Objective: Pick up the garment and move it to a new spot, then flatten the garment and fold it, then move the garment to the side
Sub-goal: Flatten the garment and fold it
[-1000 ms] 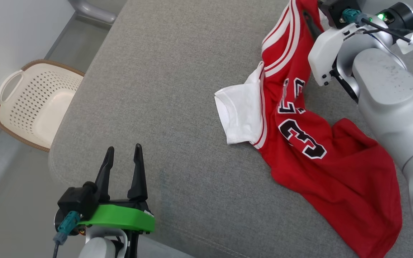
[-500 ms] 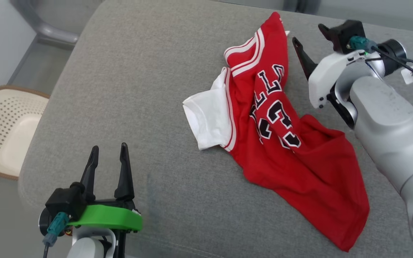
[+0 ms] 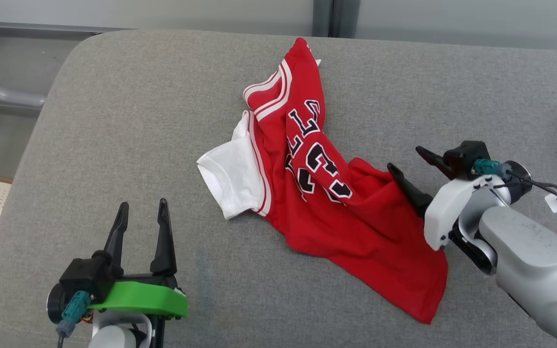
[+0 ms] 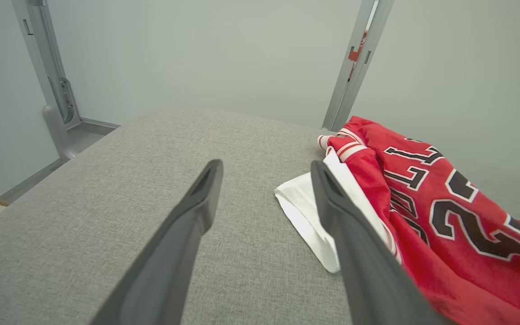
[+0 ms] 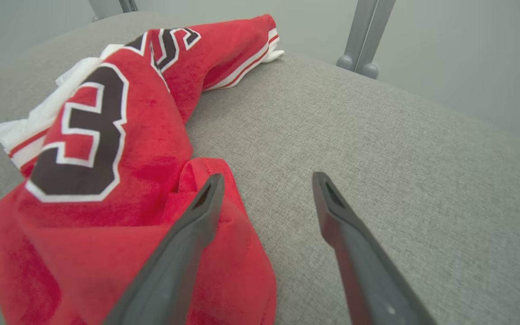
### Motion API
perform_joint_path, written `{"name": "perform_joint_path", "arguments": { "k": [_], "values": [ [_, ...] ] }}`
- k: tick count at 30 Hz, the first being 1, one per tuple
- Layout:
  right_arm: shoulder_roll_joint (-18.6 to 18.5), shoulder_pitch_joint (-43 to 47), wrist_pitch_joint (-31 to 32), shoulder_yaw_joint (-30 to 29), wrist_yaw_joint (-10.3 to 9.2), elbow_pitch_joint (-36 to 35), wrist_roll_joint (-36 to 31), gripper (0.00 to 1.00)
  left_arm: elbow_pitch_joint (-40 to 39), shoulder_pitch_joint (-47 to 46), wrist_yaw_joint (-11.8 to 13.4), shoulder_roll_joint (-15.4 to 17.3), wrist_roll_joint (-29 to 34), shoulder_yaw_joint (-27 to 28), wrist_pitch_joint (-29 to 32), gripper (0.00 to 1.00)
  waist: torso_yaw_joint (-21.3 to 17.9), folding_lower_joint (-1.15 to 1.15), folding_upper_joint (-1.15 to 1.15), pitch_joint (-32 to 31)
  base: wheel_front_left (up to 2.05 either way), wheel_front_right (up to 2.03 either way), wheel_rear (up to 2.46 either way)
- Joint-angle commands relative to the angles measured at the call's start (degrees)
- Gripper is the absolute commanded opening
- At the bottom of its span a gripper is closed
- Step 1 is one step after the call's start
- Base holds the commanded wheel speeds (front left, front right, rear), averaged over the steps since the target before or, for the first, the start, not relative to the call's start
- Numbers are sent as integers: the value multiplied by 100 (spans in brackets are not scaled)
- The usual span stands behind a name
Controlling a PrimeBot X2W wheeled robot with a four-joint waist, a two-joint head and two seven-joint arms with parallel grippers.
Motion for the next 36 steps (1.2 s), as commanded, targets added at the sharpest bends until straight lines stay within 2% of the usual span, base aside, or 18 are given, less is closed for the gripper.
{"name": "perform_joint_path", "arguments": {
  "k": [1,6,11,15,20,21,22,23,25,36],
  "values": [
    [-145,129,23,125,-8,-277,28,100,4,73,-41,13,23,22,0,100,-45,0,0,-32,0,0,0],
    [-577,372,99,580,-8,-1263,-119,100,24,65,-36,13,38,41,0,100,24,0,0,-15,0,0,0],
    [-895,422,462,945,-8,-2033,-209,100,25,68,-32,13,16,30,0,100,150,0,0,-14,0,0,0],
    [-1105,293,870,1329,-8,-2357,-296,100,28,64,-18,13,-20,4,0,100,248,0,0,-4,0,0,0],
    [-1232,94,1241,1767,-8,-2425,-488,100,44,66,-13,13,-30,-12,0,100,333,0,0,-3,0,0,0],
    [-1253,49,1299,1816,-8,-2370,-586,97,46,72,-6,13,-36,-17,0,100,348,0,0,-6,0,0,0],
    [-1251,30,1314,1829,-8,-2315,-622,56,44,79,0,13,-41,-18,0,100,355,0,0,-10,0,0,0],
    [-1233,18,1287,1799,-8,-2234,-641,43,43,90,8,13,-49,-17,0,100,361,0,0,-14,0,0,0],
    [-1209,-21,1264,1701,-8,-2013,-718,0,42,103,14,13,-54,-22,0,100,367,0,0,-23,0,0,0],
    [-970,-433,990,623,-8,-675,-1040,0,26,136,-7,13,-66,-69,1,100,353,0,0,-18,0,0,0]
  ]
}}
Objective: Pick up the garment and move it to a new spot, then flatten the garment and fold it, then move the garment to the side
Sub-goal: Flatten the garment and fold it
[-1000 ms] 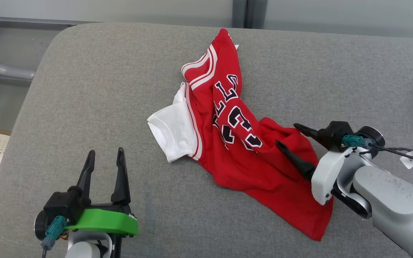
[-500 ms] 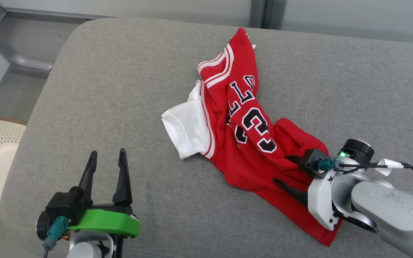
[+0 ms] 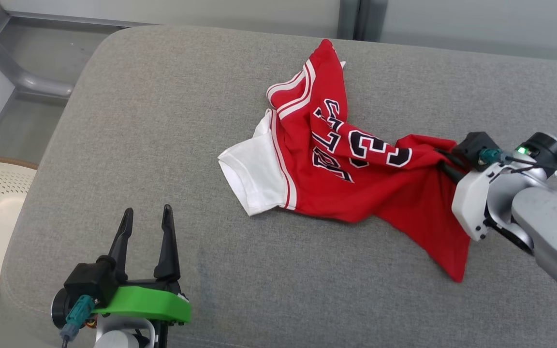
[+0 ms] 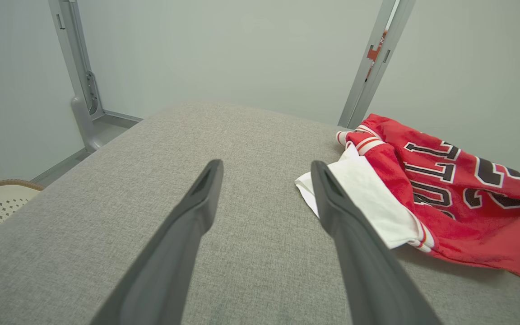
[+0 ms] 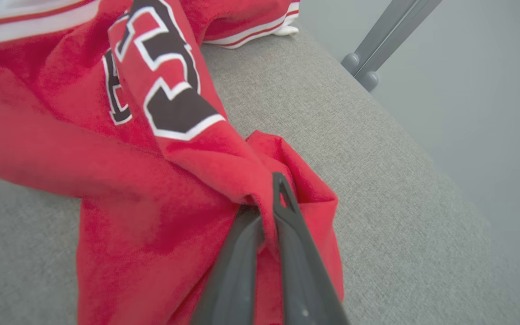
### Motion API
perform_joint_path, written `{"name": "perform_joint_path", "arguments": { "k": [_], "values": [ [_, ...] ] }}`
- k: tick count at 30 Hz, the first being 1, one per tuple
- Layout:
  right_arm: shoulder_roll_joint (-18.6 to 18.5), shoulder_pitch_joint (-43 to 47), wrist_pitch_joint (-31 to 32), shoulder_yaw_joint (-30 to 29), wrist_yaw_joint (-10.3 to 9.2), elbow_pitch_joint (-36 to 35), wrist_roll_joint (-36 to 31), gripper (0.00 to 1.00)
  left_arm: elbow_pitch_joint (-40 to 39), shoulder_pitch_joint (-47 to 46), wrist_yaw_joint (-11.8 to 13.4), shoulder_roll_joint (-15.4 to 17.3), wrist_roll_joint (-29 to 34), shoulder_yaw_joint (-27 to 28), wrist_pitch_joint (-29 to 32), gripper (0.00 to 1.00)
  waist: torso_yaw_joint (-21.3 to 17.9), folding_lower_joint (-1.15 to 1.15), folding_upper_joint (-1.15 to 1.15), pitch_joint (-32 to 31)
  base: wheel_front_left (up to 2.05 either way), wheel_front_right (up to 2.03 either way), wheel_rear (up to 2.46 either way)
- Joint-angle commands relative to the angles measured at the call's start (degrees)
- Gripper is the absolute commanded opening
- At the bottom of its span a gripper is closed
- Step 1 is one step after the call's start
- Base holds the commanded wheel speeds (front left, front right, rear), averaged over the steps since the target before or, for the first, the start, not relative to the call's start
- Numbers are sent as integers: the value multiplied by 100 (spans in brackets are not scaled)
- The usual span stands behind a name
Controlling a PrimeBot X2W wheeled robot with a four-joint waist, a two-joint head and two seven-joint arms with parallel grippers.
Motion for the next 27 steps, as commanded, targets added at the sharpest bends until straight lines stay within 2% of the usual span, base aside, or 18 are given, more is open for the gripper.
{"name": "perform_joint_path", "arguments": {
  "k": [1,12,13,15,16,17,22,27],
  "values": [
    [12,-170,10,-58,-9,129,-50,0,-1,39,-15,13,-31,-19,0,100,4,0,0,25,0,0,0],
    [122,-1178,-37,97,-9,1402,-112,0,14,-203,-14,13,-122,-218,0,100,226,0,0,344,0,0,0],
    [132,-1237,-61,122,-9,1502,-110,5,14,-211,-8,12,-125,-230,0,100,247,0,0,373,0,0,0],
    [170,-1351,-159,172,-9,1713,-84,40,15,-240,5,12,-133,-243,0,100,272,0,0,421,0,0,0],
    [185,-1408,-237,184,-9,1837,-67,89,17,-255,9,12,-139,-247,0,100,279,0,0,443,0,0,0],
    [203,-1450,-300,181,-9,1938,-54,100,19,-265,12,12,-143,-249,0,100,279,0,0,458,0,0,0],
    [398,-1514,-622,176,-9,2280,115,100,17,-277,44,13,-133,-235,0,100,151,0,0,453,0,0,0],
    [428,-1394,-1008,5,-9,2244,444,100,12,-331,-10,13,-14,-201,0,100,-113,0,0,331,0,0,0]
  ]
}}
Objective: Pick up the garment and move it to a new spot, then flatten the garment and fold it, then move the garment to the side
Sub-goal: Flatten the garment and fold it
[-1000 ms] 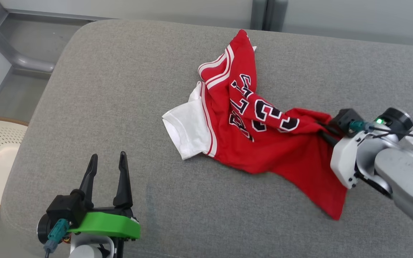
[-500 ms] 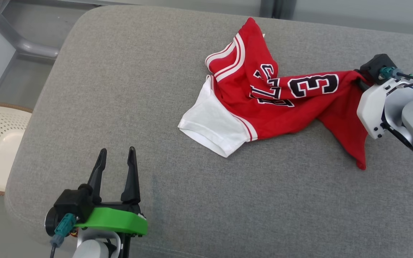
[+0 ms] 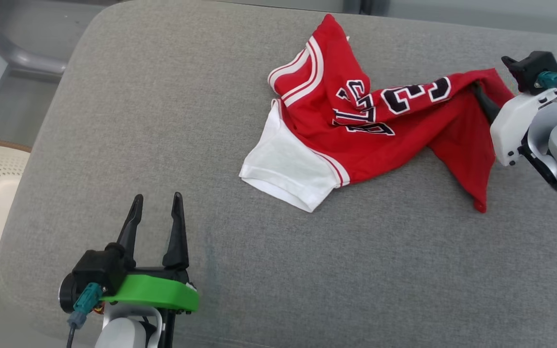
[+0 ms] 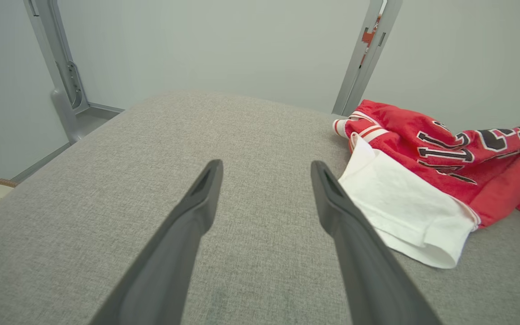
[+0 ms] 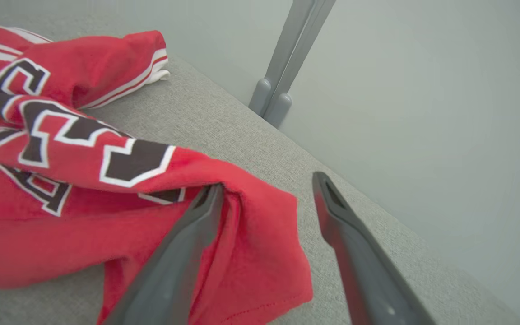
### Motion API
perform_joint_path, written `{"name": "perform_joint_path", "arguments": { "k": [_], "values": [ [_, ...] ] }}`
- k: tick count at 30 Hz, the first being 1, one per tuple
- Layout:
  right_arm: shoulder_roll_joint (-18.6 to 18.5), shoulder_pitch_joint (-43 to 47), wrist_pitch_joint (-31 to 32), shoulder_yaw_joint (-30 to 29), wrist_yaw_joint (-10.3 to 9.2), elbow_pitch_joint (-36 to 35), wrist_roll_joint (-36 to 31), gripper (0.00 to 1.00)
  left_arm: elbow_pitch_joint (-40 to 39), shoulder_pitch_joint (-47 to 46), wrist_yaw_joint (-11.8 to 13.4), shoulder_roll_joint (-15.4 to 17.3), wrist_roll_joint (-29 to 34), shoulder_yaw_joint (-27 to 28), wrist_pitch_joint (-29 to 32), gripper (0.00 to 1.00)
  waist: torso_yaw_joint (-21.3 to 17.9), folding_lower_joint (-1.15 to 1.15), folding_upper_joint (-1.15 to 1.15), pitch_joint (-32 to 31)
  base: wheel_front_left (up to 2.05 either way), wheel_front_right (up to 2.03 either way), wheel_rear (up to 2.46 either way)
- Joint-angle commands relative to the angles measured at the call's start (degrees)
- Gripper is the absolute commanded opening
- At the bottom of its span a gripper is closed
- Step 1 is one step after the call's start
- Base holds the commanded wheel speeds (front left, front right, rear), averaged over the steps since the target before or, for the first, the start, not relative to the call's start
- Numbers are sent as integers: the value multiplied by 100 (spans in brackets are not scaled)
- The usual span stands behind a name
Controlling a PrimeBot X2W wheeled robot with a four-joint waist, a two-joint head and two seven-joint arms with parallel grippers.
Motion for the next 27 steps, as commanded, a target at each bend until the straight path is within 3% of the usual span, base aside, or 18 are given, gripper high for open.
{"name": "perform_joint_path", "arguments": {
  "k": [1,6,12,20,27],
  "values": [
    [-27,122,-112,-88,-9,-53,80,100,-6,-124,-35,12,68,29,-1,100,-244,0,0,-142,0,0,0],
    [-40,410,-229,-647,-9,-458,198,100,42,-218,-112,15,261,125,0,100,-649,0,0,-323,0,0,0],
    [37,1325,-226,-2038,-9,-1494,-283,100,155,-275,-172,17,357,308,0,100,-1128,0,0,-538,0,0,0],
    [919,3219,-228,-4246,-9,-3020,-1443,100,235,9,-165,16,258,419,-1,100,-1557,0,0,-899,0,0,0],
    [1770,4785,-228,-5334,-9,-4116,-2052,100,214,375,-75,16,113,368,-1,100,-1600,0,0,-1199,0,0,0]
  ]
}}
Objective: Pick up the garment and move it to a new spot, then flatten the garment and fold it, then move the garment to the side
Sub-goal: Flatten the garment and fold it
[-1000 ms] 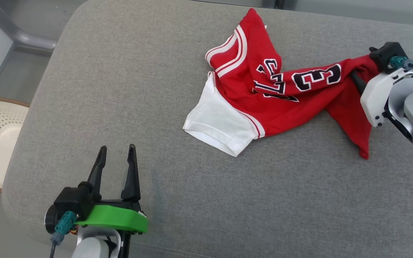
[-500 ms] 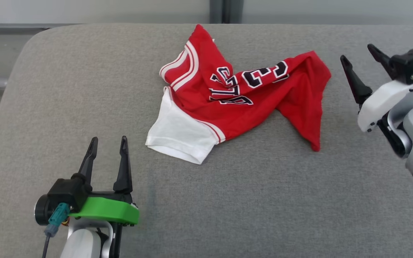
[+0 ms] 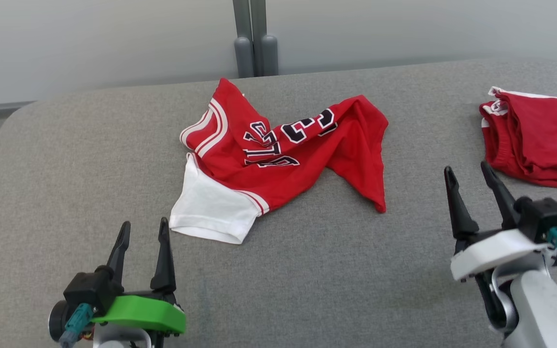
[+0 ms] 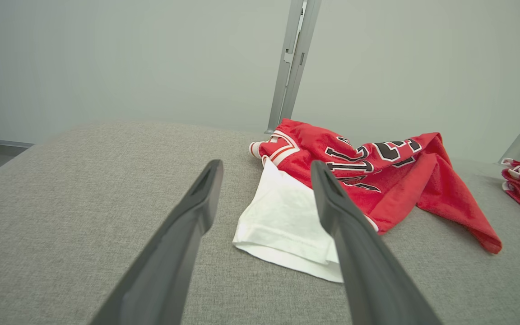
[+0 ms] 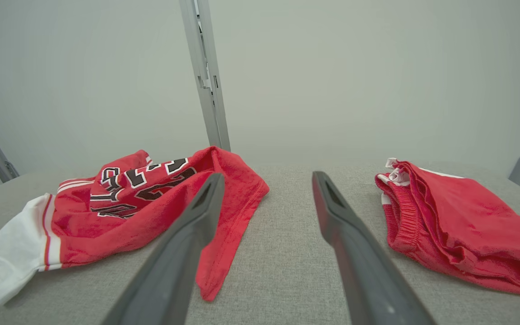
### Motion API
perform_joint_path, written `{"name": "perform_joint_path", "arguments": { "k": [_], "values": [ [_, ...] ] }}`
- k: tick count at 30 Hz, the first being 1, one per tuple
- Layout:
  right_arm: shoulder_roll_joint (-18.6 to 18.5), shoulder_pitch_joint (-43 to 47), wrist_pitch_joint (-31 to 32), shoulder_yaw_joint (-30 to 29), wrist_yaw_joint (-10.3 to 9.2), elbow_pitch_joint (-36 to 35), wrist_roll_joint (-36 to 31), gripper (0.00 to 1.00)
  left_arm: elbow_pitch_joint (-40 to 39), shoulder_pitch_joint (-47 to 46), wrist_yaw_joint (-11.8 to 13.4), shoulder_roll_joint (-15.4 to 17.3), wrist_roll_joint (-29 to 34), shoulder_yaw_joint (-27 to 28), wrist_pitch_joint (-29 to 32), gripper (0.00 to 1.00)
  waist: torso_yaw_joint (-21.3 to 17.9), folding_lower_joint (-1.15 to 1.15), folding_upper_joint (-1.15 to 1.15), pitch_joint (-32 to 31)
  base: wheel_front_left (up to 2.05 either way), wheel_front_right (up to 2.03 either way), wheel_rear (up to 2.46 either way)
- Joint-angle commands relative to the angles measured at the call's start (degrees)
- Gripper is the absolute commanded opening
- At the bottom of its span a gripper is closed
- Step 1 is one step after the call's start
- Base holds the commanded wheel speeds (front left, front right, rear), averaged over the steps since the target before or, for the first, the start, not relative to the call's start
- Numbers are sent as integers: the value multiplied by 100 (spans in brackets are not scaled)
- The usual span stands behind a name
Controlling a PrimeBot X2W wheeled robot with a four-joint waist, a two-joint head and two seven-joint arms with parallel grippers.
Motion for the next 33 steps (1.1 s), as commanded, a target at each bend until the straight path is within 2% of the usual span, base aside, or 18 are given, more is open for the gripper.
{"name": "perform_joint_path", "arguments": {
  "k": [1,5,9,33],
  "values": [
    [177,297,-16,-147,-6,-190,-84,100,-29,144,49,18,-41,19,-1,100,-88,0,0,-195,0,0,0],
    [598,933,-16,-376,-6,-526,-169,100,-69,355,68,17,-65,43,-1,100,-74,0,0,-251,0,0,0],
    [736,1191,-15,-308,-6,-579,-269,100,-81,441,62,17,-61,50,-1,100,-70,0,0,-253,0,0,0],
    [892,1194,-16,-334,-6,-492,-393,100,82,482,11,17,29,-128,0,100,69,0,0,-379,0,0,0]
  ]
}}
